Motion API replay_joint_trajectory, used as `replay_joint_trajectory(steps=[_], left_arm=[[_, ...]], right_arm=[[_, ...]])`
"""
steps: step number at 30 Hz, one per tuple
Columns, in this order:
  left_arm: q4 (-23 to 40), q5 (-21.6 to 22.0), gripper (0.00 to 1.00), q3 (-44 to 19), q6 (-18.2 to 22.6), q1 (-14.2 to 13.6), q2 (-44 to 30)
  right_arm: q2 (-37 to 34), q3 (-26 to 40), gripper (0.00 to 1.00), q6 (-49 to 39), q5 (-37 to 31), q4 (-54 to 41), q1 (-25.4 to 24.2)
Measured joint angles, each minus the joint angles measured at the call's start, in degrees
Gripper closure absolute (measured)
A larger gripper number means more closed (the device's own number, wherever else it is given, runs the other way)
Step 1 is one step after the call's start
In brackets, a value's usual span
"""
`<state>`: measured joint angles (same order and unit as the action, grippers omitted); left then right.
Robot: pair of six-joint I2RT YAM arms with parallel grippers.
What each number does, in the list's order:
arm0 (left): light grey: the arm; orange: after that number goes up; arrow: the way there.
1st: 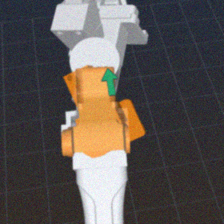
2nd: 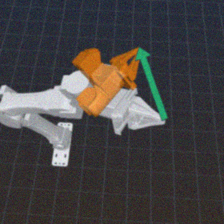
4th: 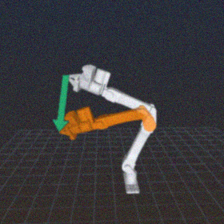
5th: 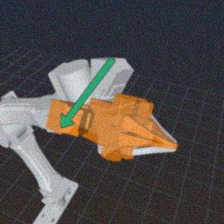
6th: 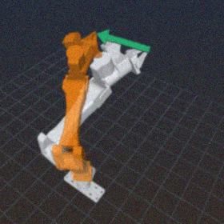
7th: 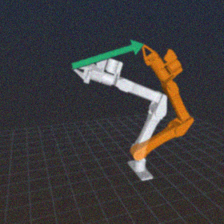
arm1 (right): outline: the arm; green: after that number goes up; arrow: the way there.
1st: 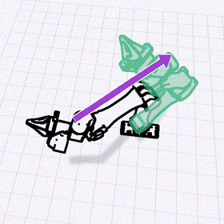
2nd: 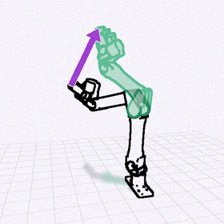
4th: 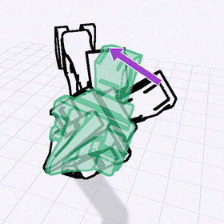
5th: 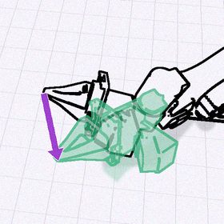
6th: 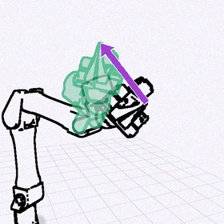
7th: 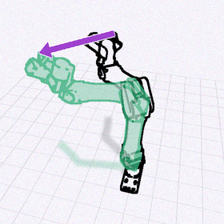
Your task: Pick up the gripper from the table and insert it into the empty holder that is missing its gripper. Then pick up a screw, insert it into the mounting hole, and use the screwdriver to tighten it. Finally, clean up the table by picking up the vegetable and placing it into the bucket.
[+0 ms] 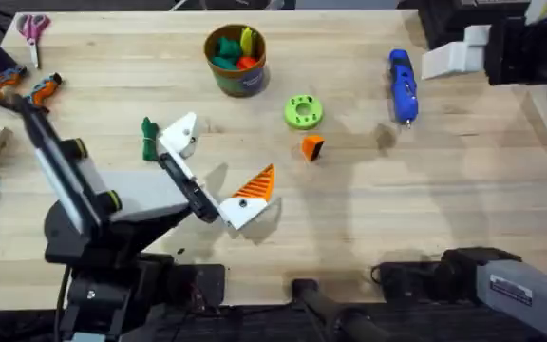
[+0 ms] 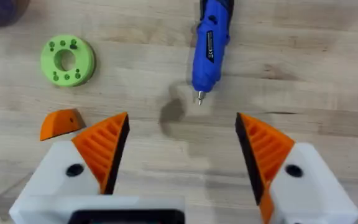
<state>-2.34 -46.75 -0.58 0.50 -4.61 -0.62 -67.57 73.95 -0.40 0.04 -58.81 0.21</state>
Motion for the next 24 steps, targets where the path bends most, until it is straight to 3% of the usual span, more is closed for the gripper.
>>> replay_joint_trajectory(steps=[4,9,24], left_arm=[[6.35,0.71,0.015,0.07,-0.97,-0.51,0.0],[6.48,0.59,0.015,0.07,-2.92,-0.51,0.0],[7.32,-5.93,0.015,0.0,-4.03,-0.51,0.0]], right_arm=[[0.0,-0.02,0.01,0.0,0.02,0.0,0.0],[-0.01,-0.02,0.01,0.0,0.0,0.01,0.0],[-0.02,-0.01,0.01,0.0,0.0,0.0,0.0]])
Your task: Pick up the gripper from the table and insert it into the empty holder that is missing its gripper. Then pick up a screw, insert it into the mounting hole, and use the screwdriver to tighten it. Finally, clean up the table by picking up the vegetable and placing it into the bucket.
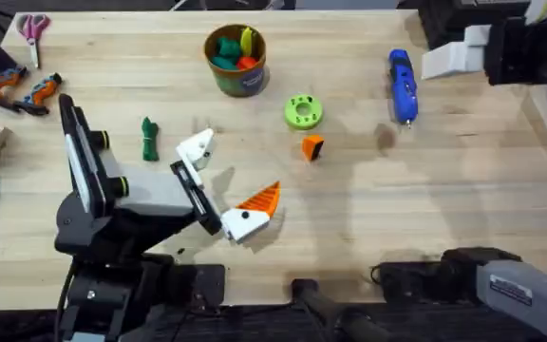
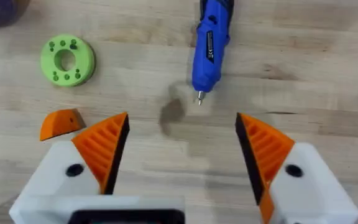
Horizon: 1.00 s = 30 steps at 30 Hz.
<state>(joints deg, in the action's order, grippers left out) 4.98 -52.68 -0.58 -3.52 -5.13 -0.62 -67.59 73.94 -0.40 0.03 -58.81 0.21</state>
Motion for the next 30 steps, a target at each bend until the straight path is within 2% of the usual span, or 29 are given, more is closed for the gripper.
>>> replay_joint_trajectory(steps=[19,25,28,29,30], left_arm=[[0.13,-0.84,0.015,0.0,-0.01,0.0,0.0],[0.17,-1.17,0.015,0.0,-0.01,0.0,0.0],[0.17,-1.19,0.015,0.0,-0.01,0.0,0.0],[0.17,-1.36,0.015,0.0,-0.01,0.0,0.0],[0.17,-1.36,0.015,0.0,-0.01,0.0,0.0]], right_arm=[[0.02,-0.01,0.01,0.0,0.1,0.2,0.0],[0.02,0.02,0.01,0.02,1.44,3.19,0.0],[0.01,0.02,0.01,0.0,4.45,2.84,0.15],[-0.45,0.06,0.01,-0.01,7.63,2.82,6.84],[-0.97,0.1,0.01,0.0,7.97,2.82,9.46]])
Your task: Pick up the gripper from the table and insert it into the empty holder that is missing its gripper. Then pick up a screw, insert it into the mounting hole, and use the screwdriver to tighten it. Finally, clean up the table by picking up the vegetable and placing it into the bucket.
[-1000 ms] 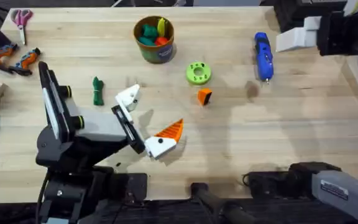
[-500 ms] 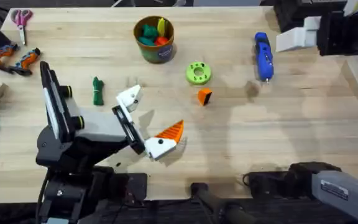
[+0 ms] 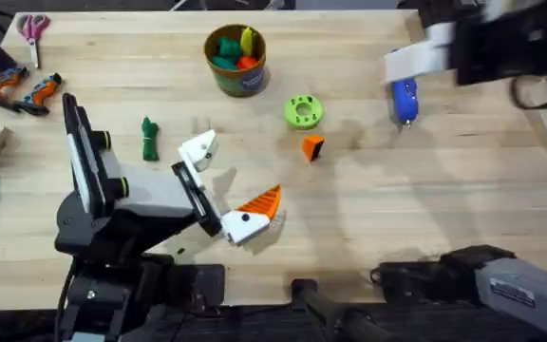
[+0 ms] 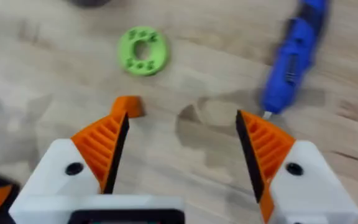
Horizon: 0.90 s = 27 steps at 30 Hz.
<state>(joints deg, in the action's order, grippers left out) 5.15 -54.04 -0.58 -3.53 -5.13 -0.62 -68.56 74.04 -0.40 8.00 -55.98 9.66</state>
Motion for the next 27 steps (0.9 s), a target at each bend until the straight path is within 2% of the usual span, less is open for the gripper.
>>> replay_joint_trajectory(steps=[1,2,3,6,10,13,18,27], left_arm=[[0.0,-0.02,0.015,0.0,0.0,0.0,0.0],[0.0,-0.02,0.015,0.0,0.0,0.0,0.0],[0.0,-0.02,0.015,0.0,0.0,0.0,0.0],[0.0,-0.02,0.016,0.0,0.0,0.0,0.0],[0.02,-0.02,0.015,0.0,0.0,0.0,0.0],[0.01,-0.03,0.015,0.0,0.0,0.0,0.0],[0.02,-0.04,0.015,0.0,0.0,0.0,0.0],[0.0,-0.04,0.016,0.0,0.0,0.0,0.0]], right_arm=[[-0.59,0.01,0.01,0.0,0.28,-0.01,2.2],[-3.54,0.05,0.01,0.86,-0.15,-0.73,9.82],[-4.69,0.05,0.01,1.36,-0.77,-1.26,12.17],[-8.3,0.05,0.01,2.94,-2.31,-2.74,18.08],[-11.9,0.05,0.01,4.86,-3.43,-5.41,23.03],[-13.61,0.05,0.01,5.11,-3.77,-5.58,25.0],[-16.15,0.05,0.01,3.14,-4.12,-5.25,25.43],[-26.34,0.05,0.012,1.58,-4.14,-0.8,26.01]])
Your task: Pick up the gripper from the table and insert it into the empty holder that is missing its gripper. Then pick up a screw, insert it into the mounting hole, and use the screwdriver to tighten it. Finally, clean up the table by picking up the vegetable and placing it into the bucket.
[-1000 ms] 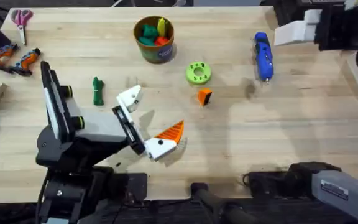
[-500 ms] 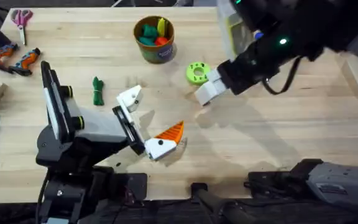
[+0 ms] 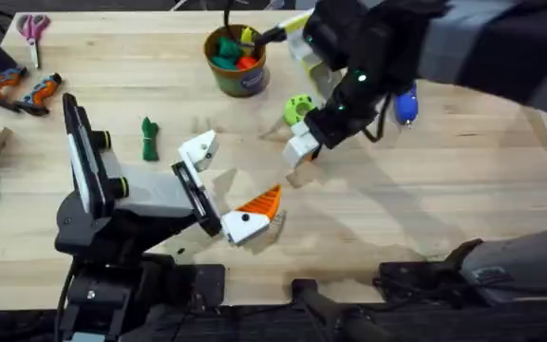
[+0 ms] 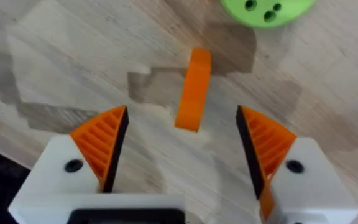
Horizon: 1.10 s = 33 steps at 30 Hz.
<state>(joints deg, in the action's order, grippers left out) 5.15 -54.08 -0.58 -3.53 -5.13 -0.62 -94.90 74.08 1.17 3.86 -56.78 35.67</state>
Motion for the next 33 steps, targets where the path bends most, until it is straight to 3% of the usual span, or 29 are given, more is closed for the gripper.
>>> replay_joint_trajectory(steps=[8,10,12,17,18,27,33], left_arm=[[0.02,-0.14,0.015,0.0,0.0,0.0,0.0],[0.02,-0.15,0.015,0.0,0.0,0.0,0.0],[0.02,-0.14,0.015,0.0,0.0,0.0,0.0],[0.02,-0.15,0.015,0.0,0.0,0.0,0.0],[0.02,-0.15,0.016,0.0,0.0,0.0,0.0],[0.02,-0.15,0.015,0.0,0.0,0.0,0.0],[0.02,-0.15,0.015,0.0,0.0,0.0,0.0]], right_arm=[[-3.23,0.0,0.016,-0.16,-0.01,0.91,0.16],[-3.21,0.0,0.066,-0.18,-0.02,1.1,0.16],[-3.21,0.0,0.196,-0.48,-0.03,1.11,0.16],[-3.21,0.0,0.914,-0.65,-0.17,1.42,0.16],[-3.21,0.0,0.973,-0.44,-0.16,1.58,0.16],[-3.08,0.71,0.988,-0.55,-0.17,-0.77,0.16],[-0.65,8.16,0.989,-0.55,-0.15,-6.59,-0.98]])
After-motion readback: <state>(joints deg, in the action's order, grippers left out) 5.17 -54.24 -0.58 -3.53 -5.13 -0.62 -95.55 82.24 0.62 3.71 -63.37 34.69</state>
